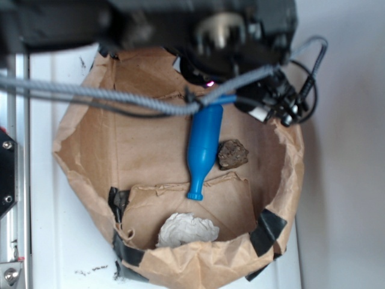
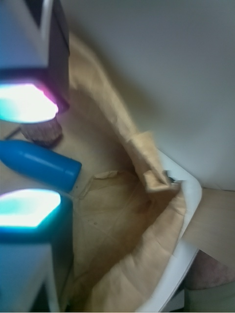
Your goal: Grab the blue bottle.
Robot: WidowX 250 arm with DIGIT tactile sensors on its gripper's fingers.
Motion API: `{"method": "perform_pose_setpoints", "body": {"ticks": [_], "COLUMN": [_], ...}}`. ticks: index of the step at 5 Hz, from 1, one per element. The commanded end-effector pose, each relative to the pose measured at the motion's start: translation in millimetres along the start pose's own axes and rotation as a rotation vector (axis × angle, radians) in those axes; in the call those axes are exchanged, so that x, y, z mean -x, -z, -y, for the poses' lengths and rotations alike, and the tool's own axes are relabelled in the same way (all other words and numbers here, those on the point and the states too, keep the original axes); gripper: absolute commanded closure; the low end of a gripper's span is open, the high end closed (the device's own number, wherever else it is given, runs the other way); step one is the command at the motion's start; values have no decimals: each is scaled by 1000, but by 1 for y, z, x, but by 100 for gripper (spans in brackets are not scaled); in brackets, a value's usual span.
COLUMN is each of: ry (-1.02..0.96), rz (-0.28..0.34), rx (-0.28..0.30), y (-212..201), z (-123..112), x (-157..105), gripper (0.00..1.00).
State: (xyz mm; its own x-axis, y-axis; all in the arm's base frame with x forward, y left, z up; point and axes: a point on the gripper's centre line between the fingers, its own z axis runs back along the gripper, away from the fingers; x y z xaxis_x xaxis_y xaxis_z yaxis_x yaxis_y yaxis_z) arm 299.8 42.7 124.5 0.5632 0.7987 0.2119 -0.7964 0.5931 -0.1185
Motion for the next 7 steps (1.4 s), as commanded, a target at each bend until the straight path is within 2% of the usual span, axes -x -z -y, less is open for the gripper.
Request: {"method": "perform_pose_setpoints", "body": {"ticks": [1,2,3,4,5,7], "ry": [106,152,195,278,372,372], "rz": [3,-28,-90,-125,-130,-130], "rx": [26,56,60,46,4,4], "y": [41,50,54,61,53,53], "z": [-4,13,23,24,21,21], "x": [17,22,30,35,16,16], "gripper": [0,0,0,0,0,0]}}
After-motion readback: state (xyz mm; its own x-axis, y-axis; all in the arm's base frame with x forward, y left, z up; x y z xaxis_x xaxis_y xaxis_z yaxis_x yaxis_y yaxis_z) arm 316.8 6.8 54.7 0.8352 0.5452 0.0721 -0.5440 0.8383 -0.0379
